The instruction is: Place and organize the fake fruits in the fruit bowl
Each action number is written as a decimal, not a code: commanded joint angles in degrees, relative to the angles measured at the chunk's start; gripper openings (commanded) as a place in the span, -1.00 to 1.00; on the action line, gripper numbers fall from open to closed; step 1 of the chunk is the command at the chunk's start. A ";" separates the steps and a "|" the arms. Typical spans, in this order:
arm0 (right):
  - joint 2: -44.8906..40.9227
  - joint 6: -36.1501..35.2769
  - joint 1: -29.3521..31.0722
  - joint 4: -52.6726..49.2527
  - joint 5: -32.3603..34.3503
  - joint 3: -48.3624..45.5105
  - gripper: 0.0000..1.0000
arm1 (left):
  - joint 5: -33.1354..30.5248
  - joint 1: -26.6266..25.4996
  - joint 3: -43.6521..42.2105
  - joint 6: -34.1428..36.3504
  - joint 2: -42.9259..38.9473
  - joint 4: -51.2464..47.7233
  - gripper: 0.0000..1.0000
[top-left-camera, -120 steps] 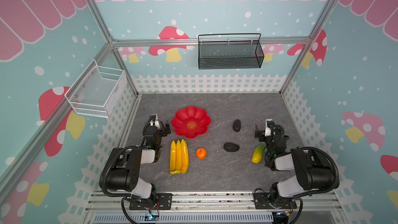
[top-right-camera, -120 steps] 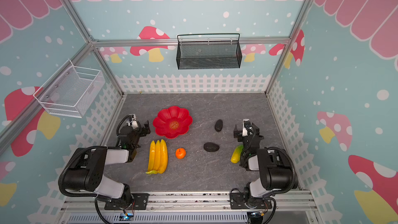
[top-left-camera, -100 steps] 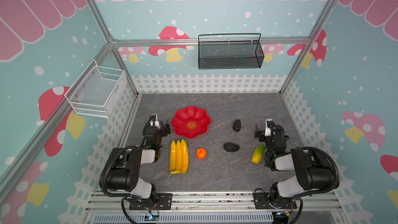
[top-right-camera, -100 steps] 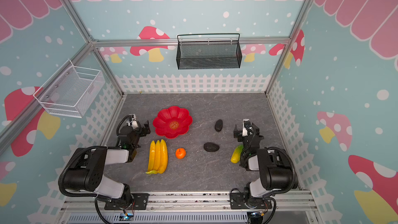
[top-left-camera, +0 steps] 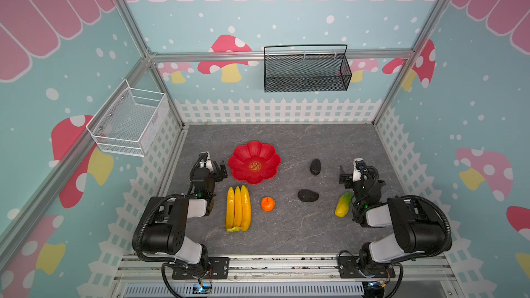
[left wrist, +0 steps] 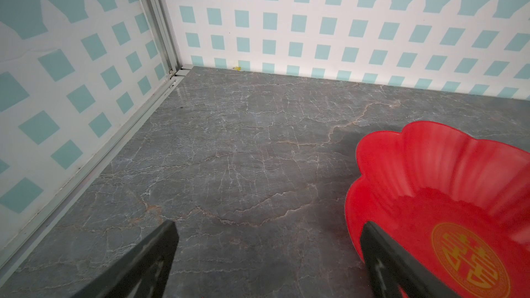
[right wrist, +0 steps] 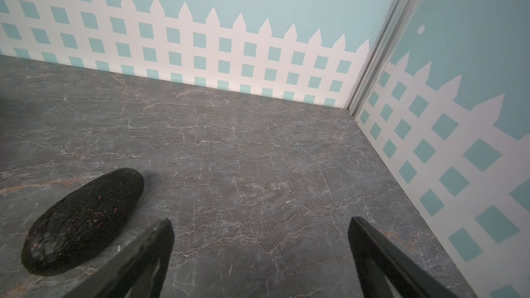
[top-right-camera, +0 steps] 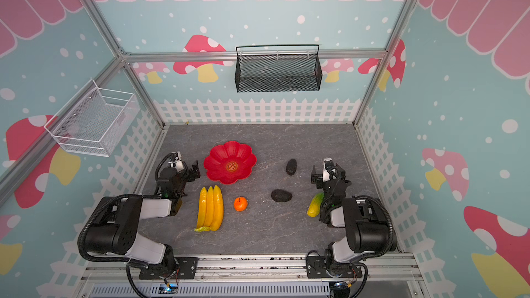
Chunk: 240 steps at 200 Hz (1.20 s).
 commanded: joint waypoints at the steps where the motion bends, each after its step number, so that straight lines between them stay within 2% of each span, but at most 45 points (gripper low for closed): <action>1: 0.30 -0.95 0.22 0.71 -0.18 0.60 0.96 | 0.07 -0.13 0.94 0.24 0.67 0.07 0.99; 92: 0.11 -0.91 0.22 0.75 -0.27 0.50 1.00 | 0.13 -0.19 0.66 0.24 0.48 0.75 0.97; 101: -0.82 -0.85 0.31 1.81 -0.27 0.07 0.92 | -0.04 -0.18 -0.63 0.08 -1.31 2.41 0.94; 111: -5.99 -1.10 0.52 -2.01 0.16 -0.14 0.89 | -0.30 -0.22 -2.38 0.15 -6.96 0.62 0.92; 122: -13.50 -1.27 1.52 -10.58 1.96 1.03 0.84 | -3.29 -1.84 -2.73 0.62 -15.80 -6.19 0.90; 132: -20.80 1.51 3.25 -16.88 2.62 2.46 0.85 | -8.09 -5.85 -1.22 0.87 -22.98 -14.27 0.94; 137: -23.86 3.03 3.96 -19.78 0.10 3.65 0.87 | -8.86 -8.45 0.25 1.27 -26.20 -18.73 0.94; 142: -26.12 4.10 5.20 -22.86 -2.62 5.03 0.99 | -9.90 -11.04 2.10 1.41 -28.55 -23.68 0.94; 160: -29.66 2.99 14.31 -36.83 -6.57 12.59 0.96 | -14.41 -20.39 10.25 -1.75 -34.37 -44.84 0.94; 179: -31.17 0.71 25.67 -47.81 -7.13 18.22 0.96 | -10.83 -27.04 19.34 -5.25 -35.77 -65.26 0.94; 201: -34.65 -0.15 33.17 -53.82 -12.54 18.13 0.96 | -2.32 -33.84 32.27 -2.44 -34.14 -87.16 0.93; 221: -38.41 -0.23 37.04 -56.86 -17.74 15.67 0.96 | -3.75 -38.85 43.48 4.37 -30.95 -103.46 0.91; 240: -41.19 -0.16 40.30 -54.03 -20.74 11.50 0.96 | -1.44 -39.04 46.13 17.61 -30.26 -110.96 0.90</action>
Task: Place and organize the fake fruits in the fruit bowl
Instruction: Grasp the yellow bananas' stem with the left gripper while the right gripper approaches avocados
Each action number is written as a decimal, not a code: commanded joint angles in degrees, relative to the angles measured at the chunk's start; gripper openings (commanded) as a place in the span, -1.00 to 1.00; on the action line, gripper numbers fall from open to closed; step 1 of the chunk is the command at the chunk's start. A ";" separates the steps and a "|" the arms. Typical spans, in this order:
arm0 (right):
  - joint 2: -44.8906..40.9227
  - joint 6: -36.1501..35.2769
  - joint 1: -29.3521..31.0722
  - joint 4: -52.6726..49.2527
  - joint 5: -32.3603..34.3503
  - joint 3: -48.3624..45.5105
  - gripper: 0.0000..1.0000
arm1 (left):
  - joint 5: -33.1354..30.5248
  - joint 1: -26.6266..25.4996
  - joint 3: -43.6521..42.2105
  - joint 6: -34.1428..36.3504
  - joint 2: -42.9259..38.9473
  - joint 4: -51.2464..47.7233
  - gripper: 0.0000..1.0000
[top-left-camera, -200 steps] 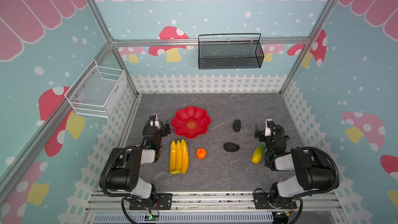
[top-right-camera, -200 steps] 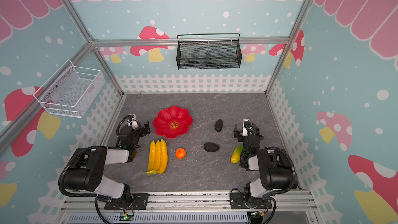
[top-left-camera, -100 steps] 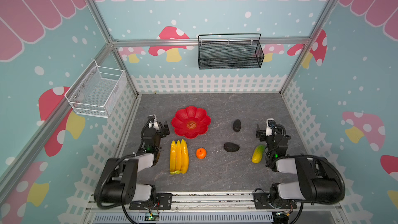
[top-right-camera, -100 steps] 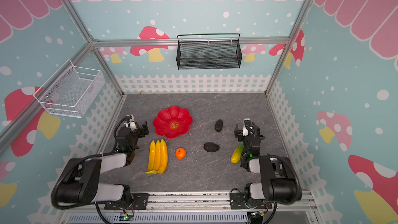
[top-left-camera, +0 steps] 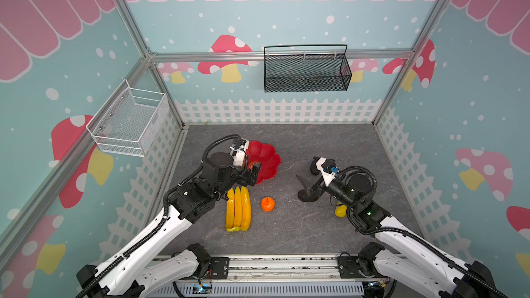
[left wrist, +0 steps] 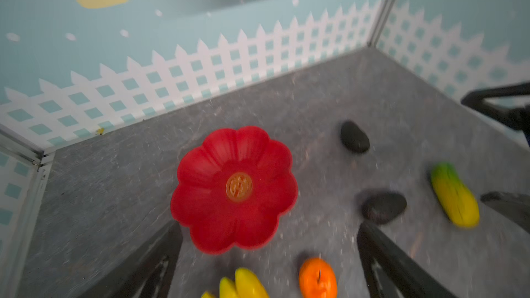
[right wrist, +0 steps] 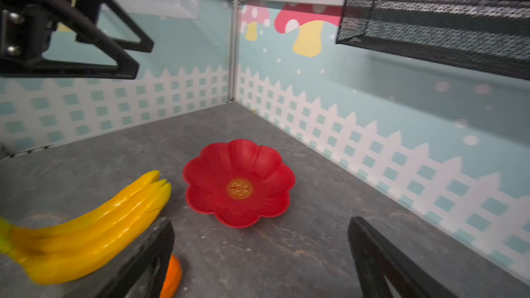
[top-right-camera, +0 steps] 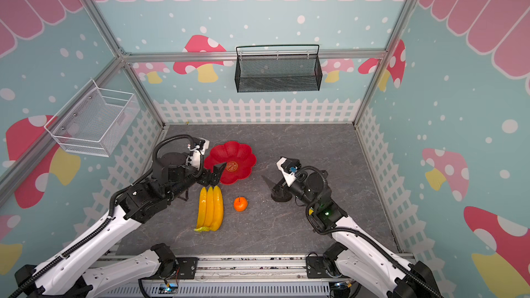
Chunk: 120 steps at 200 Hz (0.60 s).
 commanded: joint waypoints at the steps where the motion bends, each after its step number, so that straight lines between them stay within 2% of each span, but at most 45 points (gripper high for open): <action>1: -3.30 -1.20 3.23 -4.42 -7.15 -4.30 0.96 | 2.70 -0.49 3.50 15.73 0.60 -25.38 0.90; 13: -4.38 -1.20 4.81 -5.81 -8.69 -5.00 0.96 | 3.28 -0.55 3.30 26.58 -0.26 -30.31 0.87; 26: -6.16 0.00 6.04 -5.00 -10.58 -7.80 0.96 | 6.91 -0.49 2.83 39.12 -1.34 -37.79 0.78; 39: -7.37 0.43 7.52 -4.16 -12.56 -9.23 0.96 | 7.01 -0.49 1.14 43.60 -2.68 -40.76 0.77; 71: -6.62 -0.45 8.98 -3.33 -16.49 -9.37 0.96 | 10.44 -0.95 -1.85 42.51 -3.24 -45.28 0.64; 91: -5.21 -1.01 10.46 -2.70 -20.67 -8.98 0.96 | 10.34 -3.71 -6.21 40.94 -3.38 -45.91 0.58; 120: -4.44 -2.27 12.67 -3.95 -18.58 -8.32 0.96 | 7.44 -8.13 -12.69 37.84 -2.90 -43.94 0.54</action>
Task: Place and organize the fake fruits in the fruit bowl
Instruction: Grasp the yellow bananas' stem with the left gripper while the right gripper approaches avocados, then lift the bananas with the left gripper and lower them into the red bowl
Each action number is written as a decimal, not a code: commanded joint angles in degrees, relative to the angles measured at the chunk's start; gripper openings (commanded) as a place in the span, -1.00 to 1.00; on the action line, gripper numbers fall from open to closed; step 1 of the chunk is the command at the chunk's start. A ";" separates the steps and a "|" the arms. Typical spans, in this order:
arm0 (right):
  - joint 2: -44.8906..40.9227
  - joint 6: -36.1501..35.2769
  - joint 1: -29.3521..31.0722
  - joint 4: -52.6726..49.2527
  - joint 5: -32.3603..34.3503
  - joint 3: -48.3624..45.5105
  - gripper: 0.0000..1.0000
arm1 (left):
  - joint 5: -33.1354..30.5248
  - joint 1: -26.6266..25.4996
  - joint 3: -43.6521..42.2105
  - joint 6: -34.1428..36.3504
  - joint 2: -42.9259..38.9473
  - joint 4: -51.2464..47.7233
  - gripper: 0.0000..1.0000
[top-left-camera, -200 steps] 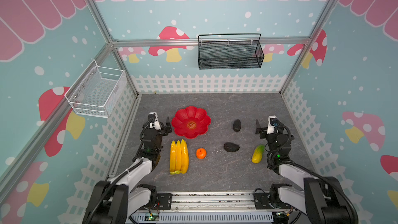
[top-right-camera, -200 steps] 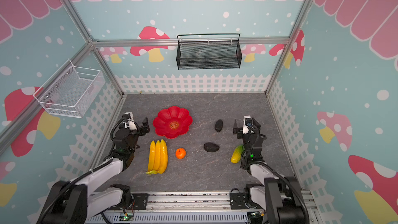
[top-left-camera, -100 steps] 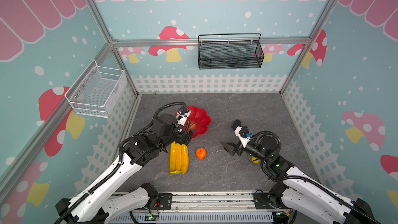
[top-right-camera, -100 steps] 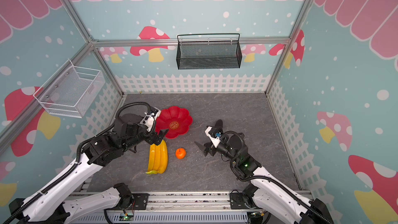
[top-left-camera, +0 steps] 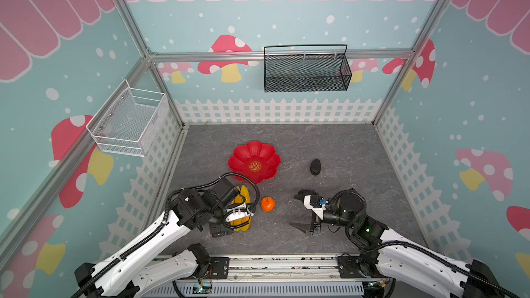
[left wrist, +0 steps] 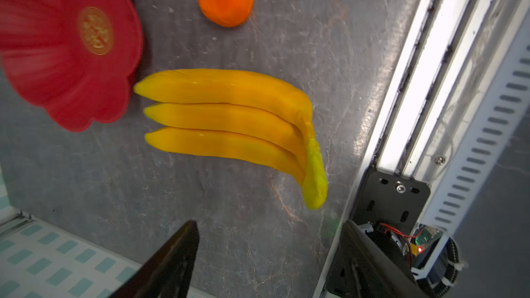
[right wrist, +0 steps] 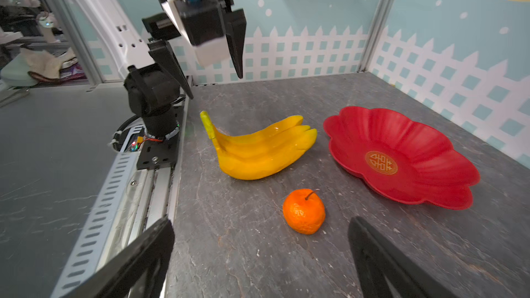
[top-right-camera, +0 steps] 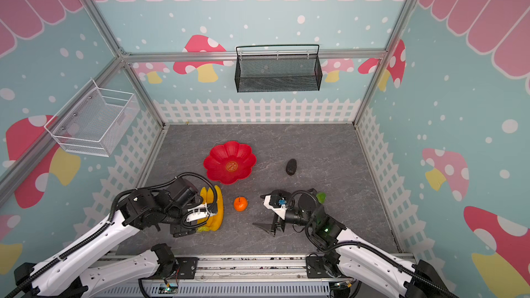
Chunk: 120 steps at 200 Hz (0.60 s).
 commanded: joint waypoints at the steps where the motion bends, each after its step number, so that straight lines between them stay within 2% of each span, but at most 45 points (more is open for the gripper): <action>1: 0.24 -1.95 1.29 0.04 -1.36 1.22 0.96 | -0.47 -2.36 -3.99 0.08 -0.08 -1.73 0.54; 39: 0.26 -2.24 1.54 0.07 0.20 0.97 0.96 | -1.52 -3.81 -8.55 0.60 -4.10 7.80 0.57; 79: 1.50 -2.49 1.54 -0.05 1.59 1.06 0.96 | -0.49 -3.81 -11.21 1.77 -1.37 13.14 0.56; 95: 1.59 -2.64 1.50 -0.05 1.81 1.01 0.96 | -0.07 -3.81 -12.21 2.21 0.78 14.54 0.51; 120: 1.49 -2.58 1.54 0.00 2.59 0.96 0.96 | 0.24 -3.81 -13.18 2.49 3.85 16.68 0.32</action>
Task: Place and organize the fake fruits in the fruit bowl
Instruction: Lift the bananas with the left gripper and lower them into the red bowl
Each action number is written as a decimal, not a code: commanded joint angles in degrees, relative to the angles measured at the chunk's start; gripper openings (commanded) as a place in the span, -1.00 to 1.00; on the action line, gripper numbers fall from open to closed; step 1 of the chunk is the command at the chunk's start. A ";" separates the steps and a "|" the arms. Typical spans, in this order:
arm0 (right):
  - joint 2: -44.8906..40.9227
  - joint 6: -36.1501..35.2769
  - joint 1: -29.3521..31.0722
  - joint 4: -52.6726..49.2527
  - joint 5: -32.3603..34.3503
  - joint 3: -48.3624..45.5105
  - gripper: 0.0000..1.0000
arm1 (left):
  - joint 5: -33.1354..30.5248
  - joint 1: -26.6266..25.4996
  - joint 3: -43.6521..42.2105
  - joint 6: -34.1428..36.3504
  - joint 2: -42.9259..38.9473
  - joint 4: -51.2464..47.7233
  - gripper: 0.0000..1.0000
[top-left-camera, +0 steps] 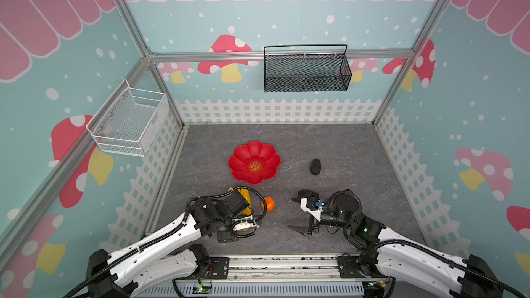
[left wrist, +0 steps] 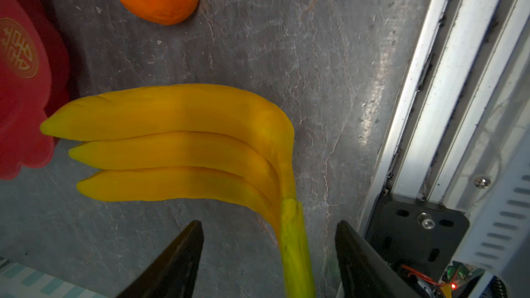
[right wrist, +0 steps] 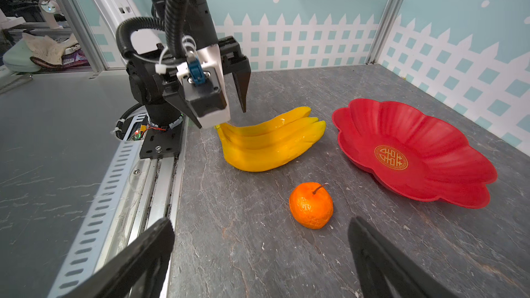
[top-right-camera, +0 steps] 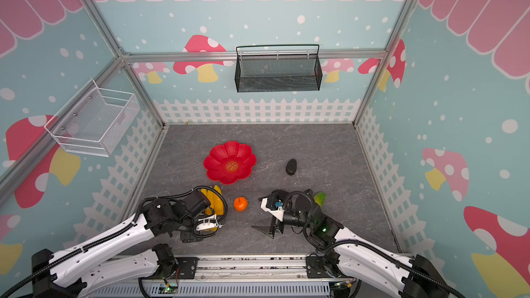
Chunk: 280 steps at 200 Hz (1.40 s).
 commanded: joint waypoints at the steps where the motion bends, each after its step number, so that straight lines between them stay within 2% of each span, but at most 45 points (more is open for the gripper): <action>1: -0.04 -1.27 0.47 0.36 0.80 0.97 0.96 | 1.12 -0.27 -1.08 2.06 2.00 3.69 0.31; 24: -0.35 -1.27 0.46 0.34 1.24 0.98 0.96 | 1.08 -0.27 -2.00 1.89 4.48 4.26 0.05; 47: -0.99 -1.17 0.42 0.24 2.26 0.80 0.96 | 2.02 -0.27 -1.36 1.10 5.86 2.23 -0.36; 89: -2.76 -0.88 0.44 0.26 3.83 0.43 0.96 | 2.18 -0.27 2.99 0.43 5.15 -5.56 -0.81; 130: -4.03 -0.32 0.42 0.51 7.24 -0.03 0.95 | 4.08 -0.27 14.74 0.25 3.65 -18.48 -0.95; 158: -4.57 1.99 0.38 0.74 19.64 -0.67 0.96 | 5.65 -0.27 23.97 2.35 4.70 -22.16 -1.00; 181: -5.07 3.54 0.29 0.72 26.67 -1.24 0.96 | 2.86 -0.03 28.56 6.94 7.49 -20.37 -0.99; 197: -5.63 4.24 0.20 0.77 28.23 -1.45 0.96 | 1.36 2.83 29.74 11.76 11.26 -15.79 -0.99; 227: -6.65 5.48 -0.40 1.68 28.63 -2.69 0.96 | 8.09 14.42 37.02 16.99 23.11 -10.84 -1.00; 255: -6.54 5.60 -0.85 2.36 28.58 -3.28 0.96 | 6.85 15.86 46.09 18.55 33.83 -10.80 -1.00; 280: -6.38 5.60 -1.12 2.44 28.27 -3.30 0.96 | 5.89 17.43 50.53 18.33 41.19 -9.96 -1.00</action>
